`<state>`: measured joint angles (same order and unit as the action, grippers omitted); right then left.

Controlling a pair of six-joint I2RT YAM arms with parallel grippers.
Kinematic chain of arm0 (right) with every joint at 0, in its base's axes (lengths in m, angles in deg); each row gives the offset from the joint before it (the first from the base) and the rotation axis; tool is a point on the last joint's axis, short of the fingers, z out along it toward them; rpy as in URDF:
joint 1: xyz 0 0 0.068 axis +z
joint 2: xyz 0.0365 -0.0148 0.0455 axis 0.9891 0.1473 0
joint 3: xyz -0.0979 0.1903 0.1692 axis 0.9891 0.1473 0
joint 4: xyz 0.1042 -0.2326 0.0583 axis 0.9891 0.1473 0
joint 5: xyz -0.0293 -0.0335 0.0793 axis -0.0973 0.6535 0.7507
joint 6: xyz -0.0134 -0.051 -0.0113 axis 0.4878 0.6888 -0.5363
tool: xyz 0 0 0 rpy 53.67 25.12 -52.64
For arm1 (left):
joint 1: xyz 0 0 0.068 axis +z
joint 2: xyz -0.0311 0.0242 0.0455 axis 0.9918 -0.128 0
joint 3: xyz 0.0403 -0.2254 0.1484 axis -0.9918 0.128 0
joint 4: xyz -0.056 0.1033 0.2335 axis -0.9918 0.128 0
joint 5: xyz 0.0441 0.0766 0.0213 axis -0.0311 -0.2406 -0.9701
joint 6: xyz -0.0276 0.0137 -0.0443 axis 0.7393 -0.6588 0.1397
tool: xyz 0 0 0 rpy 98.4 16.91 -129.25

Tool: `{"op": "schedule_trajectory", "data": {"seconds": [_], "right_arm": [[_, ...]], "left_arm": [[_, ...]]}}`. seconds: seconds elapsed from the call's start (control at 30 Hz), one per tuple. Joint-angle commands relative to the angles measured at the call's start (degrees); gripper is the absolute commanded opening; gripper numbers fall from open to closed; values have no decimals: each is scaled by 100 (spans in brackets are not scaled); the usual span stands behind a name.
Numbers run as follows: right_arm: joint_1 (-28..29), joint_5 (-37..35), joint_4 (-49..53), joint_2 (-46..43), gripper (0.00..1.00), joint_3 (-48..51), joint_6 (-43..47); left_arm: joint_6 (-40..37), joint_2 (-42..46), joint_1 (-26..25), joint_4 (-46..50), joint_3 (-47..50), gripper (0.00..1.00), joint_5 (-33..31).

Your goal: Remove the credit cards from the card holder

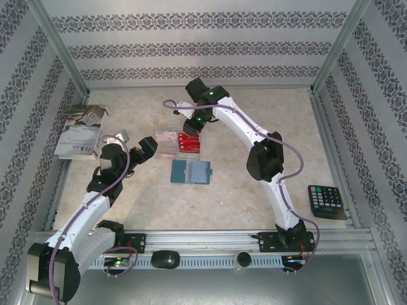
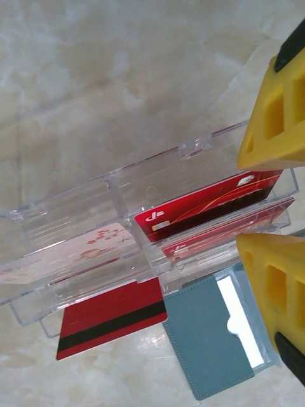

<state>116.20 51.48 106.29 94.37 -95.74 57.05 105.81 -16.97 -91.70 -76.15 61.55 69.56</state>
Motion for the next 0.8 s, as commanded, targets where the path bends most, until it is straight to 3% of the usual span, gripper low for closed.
{"op": "schedule_trajectory", "data": {"seconds": [0.0,0.13,0.77], "right_arm": [[39,-133,569,158,30,-366,166],[35,-123,680,192,23,-341,120],[132,-625,528,432,27,-372,45]], "left_arm": [[-63,-42,-78,6,1,100,59],[-67,-137,-78,-35,4,100,91],[-96,-96,-54,104,23,100,40]]}}
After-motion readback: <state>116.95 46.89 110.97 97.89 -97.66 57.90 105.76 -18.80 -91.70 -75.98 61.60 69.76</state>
